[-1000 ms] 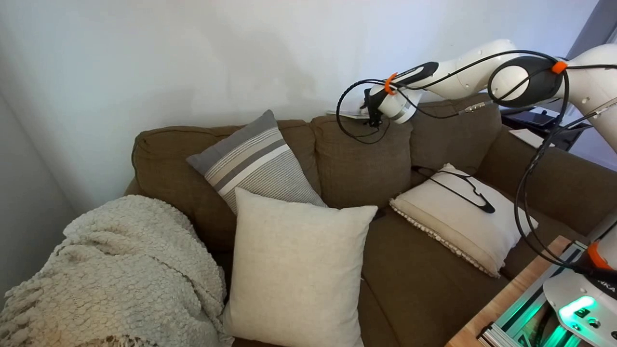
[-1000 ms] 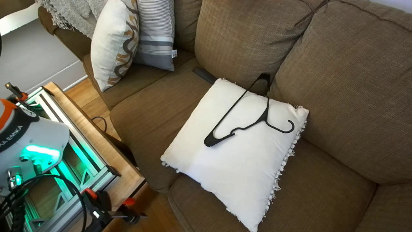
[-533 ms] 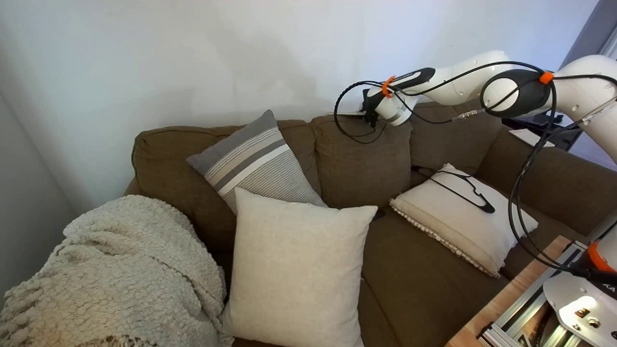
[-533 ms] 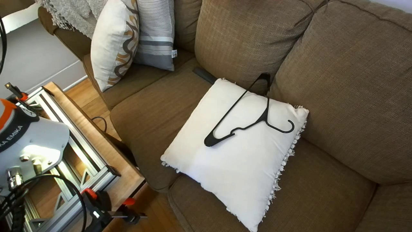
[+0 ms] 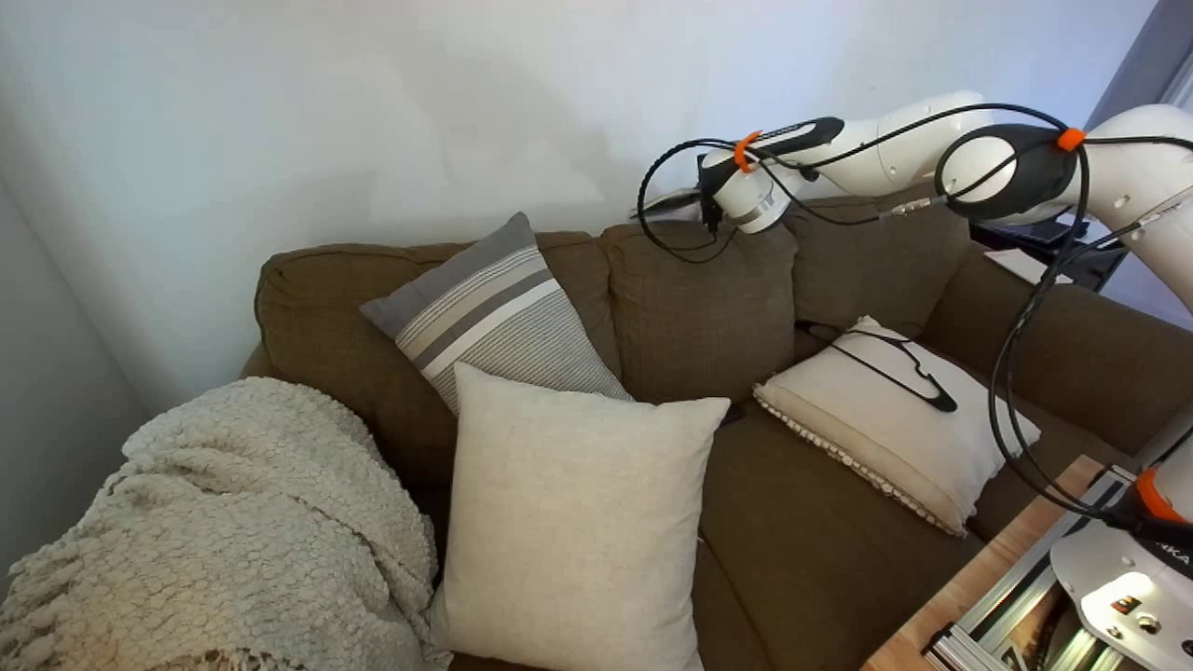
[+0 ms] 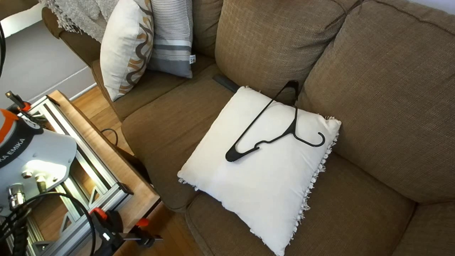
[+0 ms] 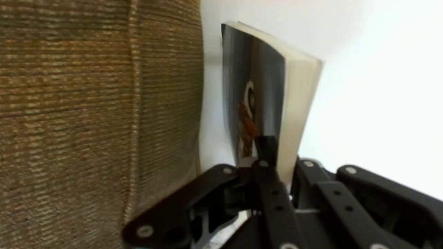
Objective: Put the blue book on top of the pillow on the right
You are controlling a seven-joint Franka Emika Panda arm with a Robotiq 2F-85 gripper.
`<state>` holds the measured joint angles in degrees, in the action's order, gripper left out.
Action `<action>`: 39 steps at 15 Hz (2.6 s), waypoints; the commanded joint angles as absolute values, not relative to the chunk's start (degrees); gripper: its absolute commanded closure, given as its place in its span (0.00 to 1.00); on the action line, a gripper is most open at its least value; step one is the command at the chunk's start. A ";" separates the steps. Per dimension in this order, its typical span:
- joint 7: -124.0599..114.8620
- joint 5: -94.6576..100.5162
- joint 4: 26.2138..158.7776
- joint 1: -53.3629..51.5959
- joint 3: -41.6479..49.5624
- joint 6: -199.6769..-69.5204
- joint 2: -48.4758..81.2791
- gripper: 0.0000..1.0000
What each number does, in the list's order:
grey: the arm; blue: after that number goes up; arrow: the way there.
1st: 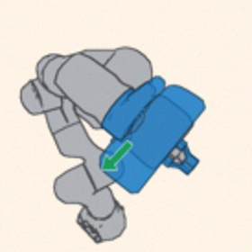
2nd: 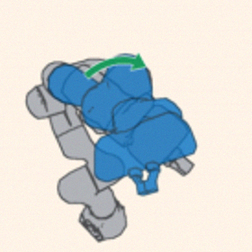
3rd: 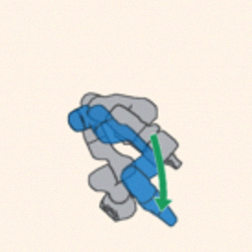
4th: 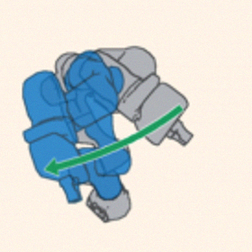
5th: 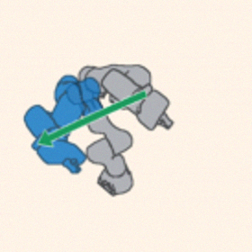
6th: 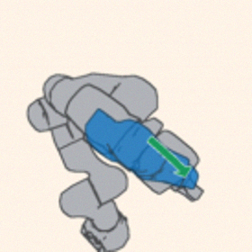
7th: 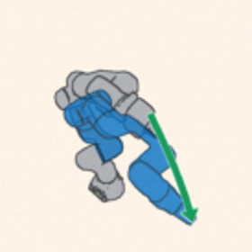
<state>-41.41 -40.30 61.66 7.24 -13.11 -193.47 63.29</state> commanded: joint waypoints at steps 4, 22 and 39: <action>-39.99 -50.30 79.27 6.34 -15.30 -223.74 53.96 0.97; -63.66 -88.51 110.79 -6.85 -0.51 -240.64 49.20 0.90; -44.49 -118.31 92.80 -19.68 19.98 -243.08 65.98 0.97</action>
<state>-49.00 -114.64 97.95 -16.38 13.96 -241.50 62.00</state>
